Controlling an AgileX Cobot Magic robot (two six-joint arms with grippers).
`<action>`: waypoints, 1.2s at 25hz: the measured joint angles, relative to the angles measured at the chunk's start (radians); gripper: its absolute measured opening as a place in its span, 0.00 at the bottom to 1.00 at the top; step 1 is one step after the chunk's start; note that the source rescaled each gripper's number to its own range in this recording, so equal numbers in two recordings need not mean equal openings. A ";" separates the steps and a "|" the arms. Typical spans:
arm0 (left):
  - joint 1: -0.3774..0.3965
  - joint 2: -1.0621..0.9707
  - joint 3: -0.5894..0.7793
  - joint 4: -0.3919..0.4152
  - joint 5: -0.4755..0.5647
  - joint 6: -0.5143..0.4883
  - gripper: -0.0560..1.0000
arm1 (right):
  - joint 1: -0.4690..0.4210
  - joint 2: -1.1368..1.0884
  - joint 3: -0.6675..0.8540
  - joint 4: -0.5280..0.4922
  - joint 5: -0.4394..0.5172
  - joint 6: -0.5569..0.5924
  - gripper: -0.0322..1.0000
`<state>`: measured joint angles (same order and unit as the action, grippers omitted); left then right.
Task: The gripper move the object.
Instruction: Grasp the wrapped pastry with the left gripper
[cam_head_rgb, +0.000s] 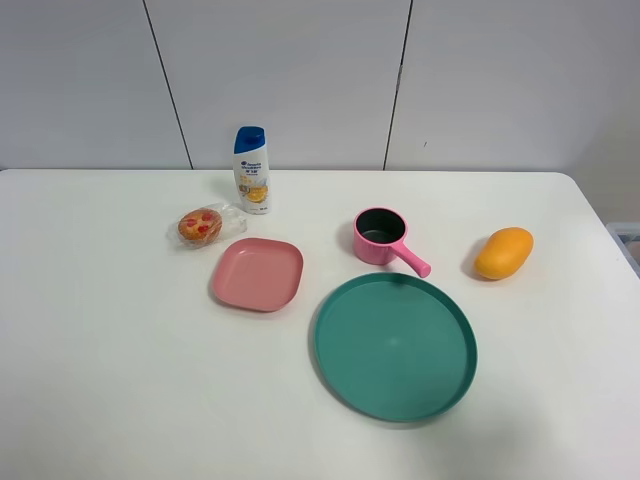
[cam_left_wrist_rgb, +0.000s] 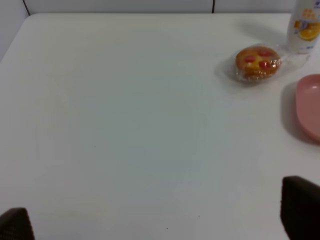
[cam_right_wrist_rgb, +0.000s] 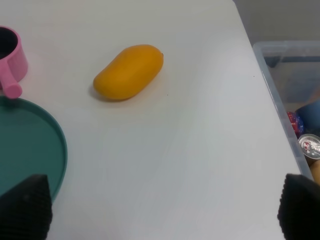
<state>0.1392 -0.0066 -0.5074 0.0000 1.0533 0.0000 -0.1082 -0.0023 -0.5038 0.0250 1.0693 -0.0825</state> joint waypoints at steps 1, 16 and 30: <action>0.000 0.000 0.000 0.000 0.000 0.000 1.00 | 0.000 0.000 0.000 0.000 0.000 0.000 1.00; 0.000 0.000 0.000 0.000 0.000 0.000 1.00 | 0.000 0.000 0.000 0.000 0.000 0.000 1.00; 0.000 0.000 0.000 0.000 0.000 0.000 1.00 | 0.000 0.000 0.000 0.000 0.000 0.000 1.00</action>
<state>0.1392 -0.0066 -0.5074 0.0000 1.0533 0.0000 -0.1082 -0.0023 -0.5038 0.0250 1.0693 -0.0825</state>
